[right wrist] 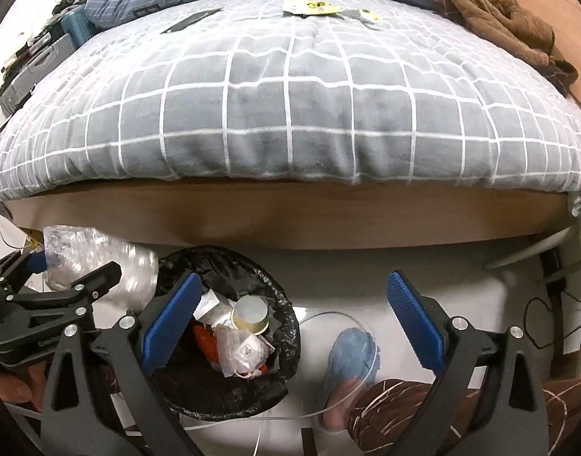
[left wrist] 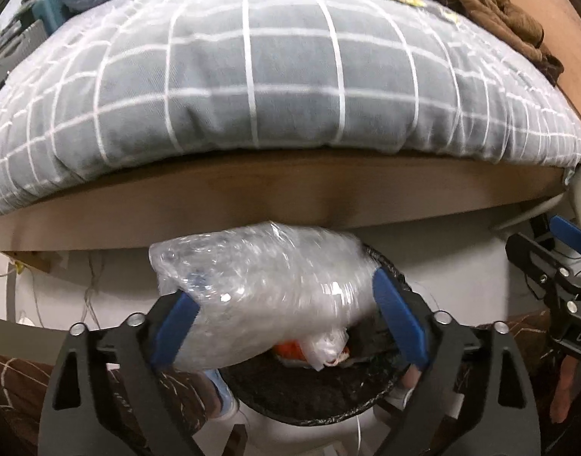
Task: Collect trash
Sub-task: 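Raise both tools and move them toward the black packet and snack wrapper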
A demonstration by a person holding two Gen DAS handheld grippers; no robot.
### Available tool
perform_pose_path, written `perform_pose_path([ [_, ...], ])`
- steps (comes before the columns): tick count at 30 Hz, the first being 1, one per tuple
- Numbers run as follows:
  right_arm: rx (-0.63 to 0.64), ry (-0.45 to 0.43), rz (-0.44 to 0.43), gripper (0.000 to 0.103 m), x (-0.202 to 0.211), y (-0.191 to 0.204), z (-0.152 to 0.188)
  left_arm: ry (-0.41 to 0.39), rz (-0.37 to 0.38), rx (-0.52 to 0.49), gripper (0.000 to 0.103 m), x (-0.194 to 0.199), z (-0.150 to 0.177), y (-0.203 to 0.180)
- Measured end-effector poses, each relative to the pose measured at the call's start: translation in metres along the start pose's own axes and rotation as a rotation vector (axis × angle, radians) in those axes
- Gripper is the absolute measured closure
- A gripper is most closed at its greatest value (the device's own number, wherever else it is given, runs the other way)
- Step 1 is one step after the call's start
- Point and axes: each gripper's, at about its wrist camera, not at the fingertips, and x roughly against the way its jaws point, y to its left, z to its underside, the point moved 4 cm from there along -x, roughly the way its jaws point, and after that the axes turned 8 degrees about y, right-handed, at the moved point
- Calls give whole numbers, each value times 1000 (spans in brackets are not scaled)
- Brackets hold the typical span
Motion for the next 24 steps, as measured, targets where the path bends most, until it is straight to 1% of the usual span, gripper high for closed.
perform_pose_path([
  [2, -1, -23, 1, 9, 5, 1, -4, -34, -21, 0, 6, 8, -4, 2],
  [6, 6, -78, 4, 9, 21, 3, -14, -77, -19, 6, 6, 25, -14, 5],
  [8, 12, -109, 12, 9, 30, 3, -19, -89, -3, 11, 6, 34, -19, 6],
  [13, 17, -185, 13, 9, 55, 5, -33, -157, 23, 13, 6, 65, -32, 7],
  [16, 16, -211, 15, 9, 65, 4, -40, -193, 24, 10, 6, 77, -37, 7],
  [20, 14, -241, 19, 9, 75, 1, -54, -234, 37, 7, 6, 96, -53, 7],
  [24, 16, -259, 23, 9, 79, 0, -68, -264, 24, 0, 6, 105, -72, 8],
])
